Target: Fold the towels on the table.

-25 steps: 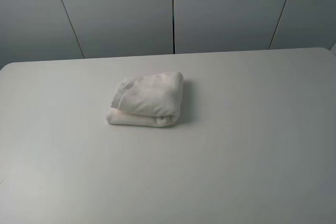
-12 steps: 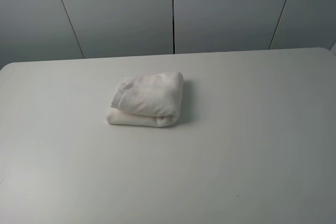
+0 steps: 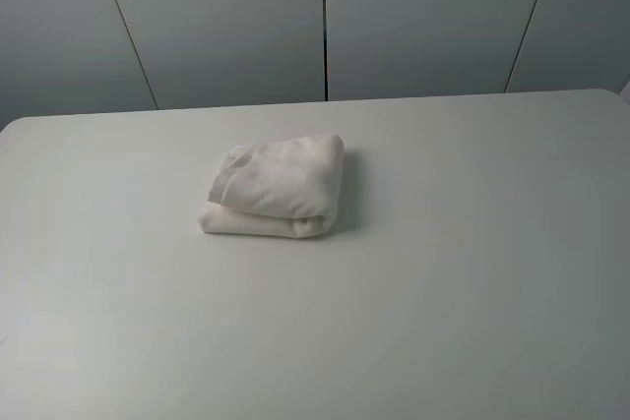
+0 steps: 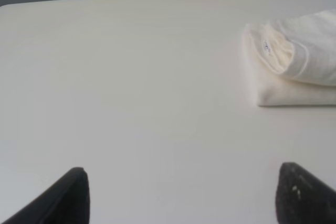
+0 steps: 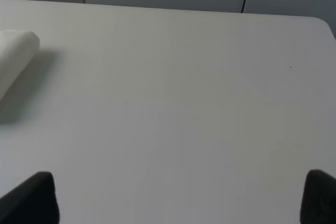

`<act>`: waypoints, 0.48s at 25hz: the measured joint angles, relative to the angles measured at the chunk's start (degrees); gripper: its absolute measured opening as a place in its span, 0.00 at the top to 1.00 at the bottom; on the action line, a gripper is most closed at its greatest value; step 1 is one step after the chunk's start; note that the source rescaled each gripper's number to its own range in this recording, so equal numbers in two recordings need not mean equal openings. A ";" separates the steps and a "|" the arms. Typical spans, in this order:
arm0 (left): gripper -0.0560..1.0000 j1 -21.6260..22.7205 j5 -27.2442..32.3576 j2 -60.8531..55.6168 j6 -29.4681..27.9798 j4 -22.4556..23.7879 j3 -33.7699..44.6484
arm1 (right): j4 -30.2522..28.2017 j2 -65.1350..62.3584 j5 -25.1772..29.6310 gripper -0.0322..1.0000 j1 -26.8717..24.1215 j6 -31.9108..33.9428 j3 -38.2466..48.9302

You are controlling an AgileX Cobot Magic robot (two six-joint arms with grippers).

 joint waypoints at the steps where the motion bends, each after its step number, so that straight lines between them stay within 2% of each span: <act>1: 0.04 0.00 0.00 0.00 -0.11 0.12 0.00 | 0.00 0.00 0.00 0.00 0.00 0.00 0.00; 8: 0.04 0.14 0.00 0.00 -0.71 0.80 0.00 | 0.00 0.00 0.00 0.00 0.00 0.15 0.00; 12: 0.04 1.89 0.00 0.00 -0.71 1.03 0.00 | 0.00 0.00 0.00 0.00 0.00 0.26 0.00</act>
